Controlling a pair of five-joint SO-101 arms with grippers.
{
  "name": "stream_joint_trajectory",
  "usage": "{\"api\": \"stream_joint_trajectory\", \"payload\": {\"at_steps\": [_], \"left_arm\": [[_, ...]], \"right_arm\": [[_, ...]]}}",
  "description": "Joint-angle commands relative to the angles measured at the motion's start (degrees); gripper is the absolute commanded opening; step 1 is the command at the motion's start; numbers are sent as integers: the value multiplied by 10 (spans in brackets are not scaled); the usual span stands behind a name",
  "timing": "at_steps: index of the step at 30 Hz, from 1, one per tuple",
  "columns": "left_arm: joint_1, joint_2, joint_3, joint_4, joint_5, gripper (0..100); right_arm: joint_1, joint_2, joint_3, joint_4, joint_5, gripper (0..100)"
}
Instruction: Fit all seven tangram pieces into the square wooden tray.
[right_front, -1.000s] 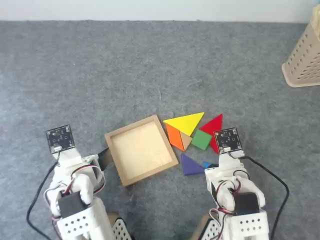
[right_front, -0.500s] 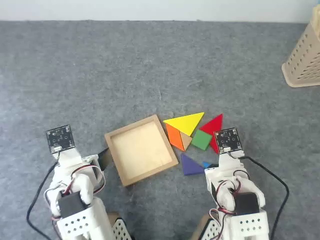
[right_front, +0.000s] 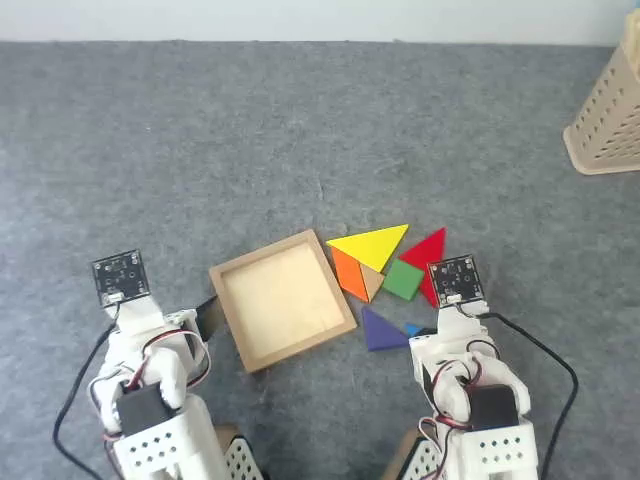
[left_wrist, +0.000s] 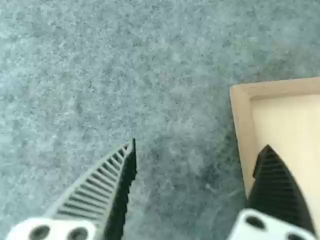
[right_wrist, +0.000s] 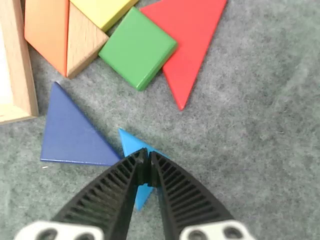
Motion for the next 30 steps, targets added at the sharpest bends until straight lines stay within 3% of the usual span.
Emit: {"api": "stream_joint_trajectory", "payload": {"at_steps": [1, 17, 21, 25, 30], "left_arm": [[-3, -8, -7, 4, -1, 354], [-3, -8, -7, 4, -1, 354], [-3, -8, -7, 4, -1, 354], [-3, -8, -7, 4, -1, 354], [-3, -8, -7, 4, -1, 354]], "right_arm": [[5, -7, 11, 4, 5, 8], [10, -6, 11, -10, 8, 9], [64, -6, 11, -94, 38, 9], [145, -6, 4, -184, 140, 8], [242, -5, -76, -188, 183, 7]]}}
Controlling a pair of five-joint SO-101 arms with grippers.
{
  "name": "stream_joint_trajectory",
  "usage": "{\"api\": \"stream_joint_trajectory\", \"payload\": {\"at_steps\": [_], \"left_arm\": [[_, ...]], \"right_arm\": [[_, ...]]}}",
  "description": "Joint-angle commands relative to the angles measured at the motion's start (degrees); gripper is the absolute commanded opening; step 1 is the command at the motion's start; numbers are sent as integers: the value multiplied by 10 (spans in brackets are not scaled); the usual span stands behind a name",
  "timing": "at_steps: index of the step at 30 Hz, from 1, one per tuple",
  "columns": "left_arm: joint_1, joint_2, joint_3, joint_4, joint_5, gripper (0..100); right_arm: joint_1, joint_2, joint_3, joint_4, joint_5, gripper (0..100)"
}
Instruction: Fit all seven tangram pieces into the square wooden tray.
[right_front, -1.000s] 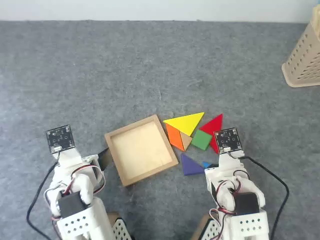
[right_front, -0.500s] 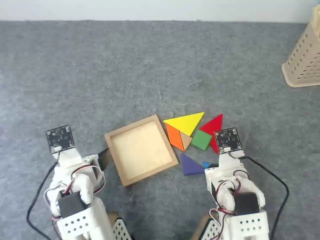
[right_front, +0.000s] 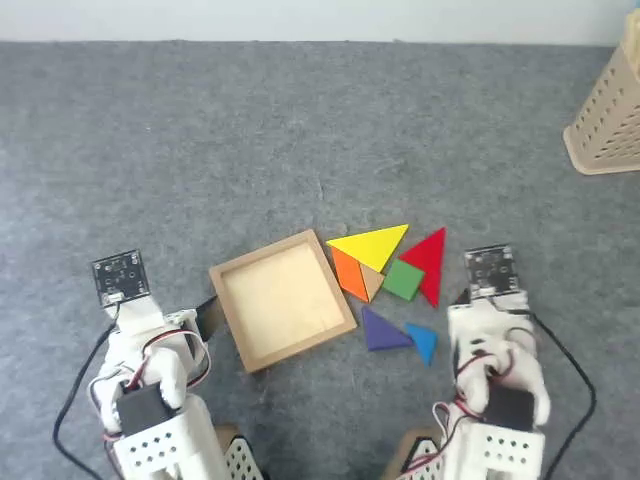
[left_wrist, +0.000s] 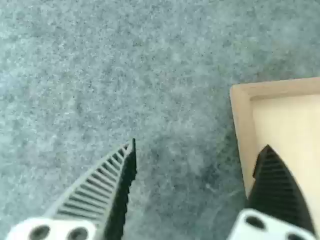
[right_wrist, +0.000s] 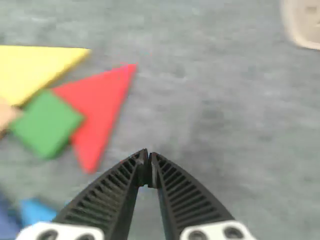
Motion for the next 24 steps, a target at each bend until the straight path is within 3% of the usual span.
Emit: {"api": "stream_joint_trajectory", "payload": {"at_steps": [1, 7, 12, 18, 24], "left_arm": [[-3, -8, -7, 4, -1, 354], [-3, -8, -7, 4, -1, 354], [-3, -8, -7, 4, -1, 354], [-3, -8, -7, 4, -1, 354], [-3, -8, -7, 4, -1, 354]], "right_arm": [[70, -5, -97, 4, 23, 9], [30, 77, -211, 73, 4, 9], [-36, 320, -330, 77, -32, 24], [-146, 627, -525, 111, -76, 139], [-199, 865, -667, 107, -121, 177]]}}
